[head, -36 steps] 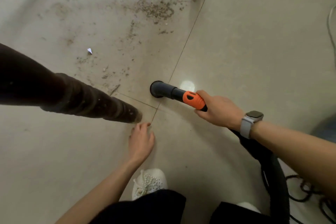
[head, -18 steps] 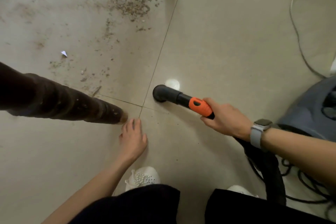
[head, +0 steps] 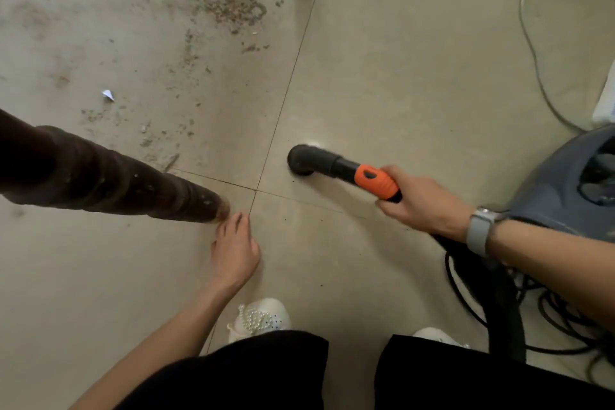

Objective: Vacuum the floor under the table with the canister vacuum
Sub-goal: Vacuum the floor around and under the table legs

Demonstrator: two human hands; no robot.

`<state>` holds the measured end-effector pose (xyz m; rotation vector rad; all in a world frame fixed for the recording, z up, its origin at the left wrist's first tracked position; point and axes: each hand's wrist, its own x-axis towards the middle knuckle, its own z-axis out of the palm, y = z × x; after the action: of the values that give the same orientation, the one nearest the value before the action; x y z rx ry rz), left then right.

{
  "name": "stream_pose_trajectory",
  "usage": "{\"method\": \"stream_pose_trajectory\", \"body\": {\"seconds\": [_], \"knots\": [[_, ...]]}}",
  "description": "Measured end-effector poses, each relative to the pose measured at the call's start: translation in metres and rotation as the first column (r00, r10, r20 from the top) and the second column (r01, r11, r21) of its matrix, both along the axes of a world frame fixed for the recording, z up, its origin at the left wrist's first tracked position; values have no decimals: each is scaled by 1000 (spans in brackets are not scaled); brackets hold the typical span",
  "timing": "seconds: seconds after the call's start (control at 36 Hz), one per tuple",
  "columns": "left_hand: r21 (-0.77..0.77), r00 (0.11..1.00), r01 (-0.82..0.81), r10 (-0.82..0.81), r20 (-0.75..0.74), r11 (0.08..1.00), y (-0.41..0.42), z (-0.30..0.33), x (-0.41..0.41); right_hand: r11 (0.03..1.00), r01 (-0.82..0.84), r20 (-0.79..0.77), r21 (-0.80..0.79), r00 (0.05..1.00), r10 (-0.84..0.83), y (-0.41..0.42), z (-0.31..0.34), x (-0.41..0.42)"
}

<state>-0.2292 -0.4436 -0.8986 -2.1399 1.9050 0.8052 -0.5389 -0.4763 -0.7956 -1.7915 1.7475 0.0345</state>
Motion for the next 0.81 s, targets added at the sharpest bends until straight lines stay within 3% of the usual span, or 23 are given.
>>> {"method": "stream_pose_trajectory", "body": {"seconds": [0.19,0.28,0.42,0.5,0.67,0.81], "knots": [[-28,998,-53,53,-28,998,0,-5,-1,948,-273,78,165,961,264,61,-1,27],[-38,996,-70,68,-59,997,0,-7,-1,967,-220,26,128,976,218,52,-1,7],[-40,997,-59,56,-59,997,-1,-8,0,999,29,-77,-19,997,-31,19,2,-22],[-33,998,-40,38,-53,999,-3,-7,2,1000,5,-36,23,999,-4,29,3,-11],[-53,996,-71,68,-55,996,-3,-8,7,949,-221,101,225,974,202,70,4,14],[-54,999,-9,7,-36,999,0,-4,-4,985,-59,3,161,998,60,61,5,-16]]}}
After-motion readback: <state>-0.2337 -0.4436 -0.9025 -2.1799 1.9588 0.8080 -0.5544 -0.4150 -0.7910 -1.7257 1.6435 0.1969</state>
